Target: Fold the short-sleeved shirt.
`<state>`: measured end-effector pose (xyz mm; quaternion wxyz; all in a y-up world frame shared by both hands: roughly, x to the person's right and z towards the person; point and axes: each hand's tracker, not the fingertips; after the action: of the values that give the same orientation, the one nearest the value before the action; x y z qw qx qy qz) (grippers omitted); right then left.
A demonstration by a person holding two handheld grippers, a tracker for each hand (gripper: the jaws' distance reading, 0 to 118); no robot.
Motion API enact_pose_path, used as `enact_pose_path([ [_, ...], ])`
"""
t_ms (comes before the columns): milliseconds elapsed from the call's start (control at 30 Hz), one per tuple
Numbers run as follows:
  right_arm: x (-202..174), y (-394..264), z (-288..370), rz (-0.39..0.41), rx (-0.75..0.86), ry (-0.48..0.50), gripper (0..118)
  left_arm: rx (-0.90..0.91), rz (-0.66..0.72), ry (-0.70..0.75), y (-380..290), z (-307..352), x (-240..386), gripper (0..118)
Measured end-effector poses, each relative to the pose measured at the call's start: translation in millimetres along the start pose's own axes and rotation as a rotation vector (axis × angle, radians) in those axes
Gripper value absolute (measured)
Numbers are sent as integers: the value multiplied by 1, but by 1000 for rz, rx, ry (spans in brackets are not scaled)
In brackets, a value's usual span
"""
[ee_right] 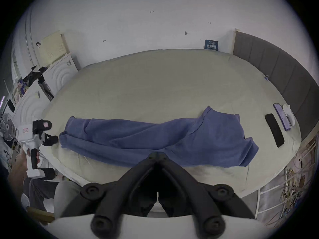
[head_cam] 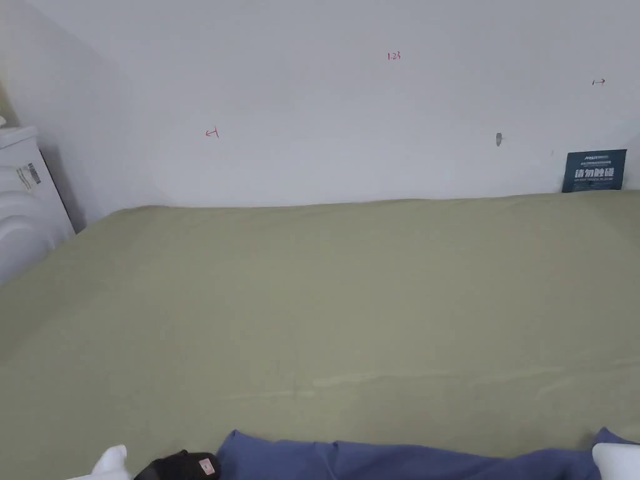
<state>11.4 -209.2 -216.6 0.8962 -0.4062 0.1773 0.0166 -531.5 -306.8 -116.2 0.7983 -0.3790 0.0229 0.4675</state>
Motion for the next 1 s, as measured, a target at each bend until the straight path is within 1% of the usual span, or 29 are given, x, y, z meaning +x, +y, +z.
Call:
enact_pose_path([
  [33, -4, 2, 5, -3, 3, 5, 1, -28, 3, 2, 1, -9, -4, 118],
  [67, -5, 3, 5, -7, 4, 3, 1, -21, -7, -33, 0, -14, -5, 118],
  [100, -6, 3, 5, -13, 4, 3, 1, 0, -44, -69, -9, -20, 11, 118],
  [133, -7, 4, 6, -18, 4, 7, 1, 20, -54, -99, -8, -24, 13, 118],
  [200, -8, 6, 9, -32, 4, 18, 1, 23, 18, -154, -8, -32, 11, 118],
  [233, -10, 5, 9, -35, 2, 26, 1, 10, 90, -208, -8, -48, 0, 118],
  [300, -10, 5, 10, -35, -2, 26, 1, 4, 140, -293, -15, -57, 0, 118],
  [333, -11, 4, 10, -35, -4, 25, 1, -4, 138, -288, -20, -59, 0, 118],
  [367, -12, 3, 10, -35, -4, 25, 1, 1, 121, -290, -37, -49, 37, 116],
  [400, -12, 2, 11, -36, -7, 28, 1, -1, 122, -300, -41, -48, 39, 93],
  [433, -7, 3, 11, -41, -11, 28, 1, -7, 144, -301, -44, -49, 40, 42],
  [467, -8, 2, 12, -43, -12, 26, 1, -18, 157, -225, -48, -51, 44, 6],
  [500, -8, 0, 14, -45, -9, 27, 1, -13, 113, -102, -33, -56, 43, 6],
  [533, -8, 0, 17, -50, -6, 27, 1, 4, 86, -64, -35, -53, 43, 6],
  [567, -2, 1, 17, -54, -5, 30, 1, -7, 105, -132, -36, -50, 42, 6],
  [600, -1, 1, 21, -58, -1, 35, 1, -3, 112, -153, -37, -44, 45, 6],
  [633, -1, 1, 25, -59, 3, 35, 1, 12, 92, -137, -36, -44, 59, 6],
  [733, 6, 5, 34, -62, 20, 28, 1, 33, -74, -111, -35, -22, 97, 6],
  [767, 7, 5, 36, -62, 26, 25, 1, 53, -124, -95, -20, -28, 89, 6],
  [867, 11, 8, 38, -66, 42, 26, 1, 64, -233, -100, -22, -14, 136, 6],
  [900, 12, 9, 39, -67, 44, 31, 1, 70, -297, -132, -26, -16, 157, 6],
  [1000, 17, 8, 38, -72, 42, 33, 1, 28, -397, -142, -44, -29, 206, 6],
])
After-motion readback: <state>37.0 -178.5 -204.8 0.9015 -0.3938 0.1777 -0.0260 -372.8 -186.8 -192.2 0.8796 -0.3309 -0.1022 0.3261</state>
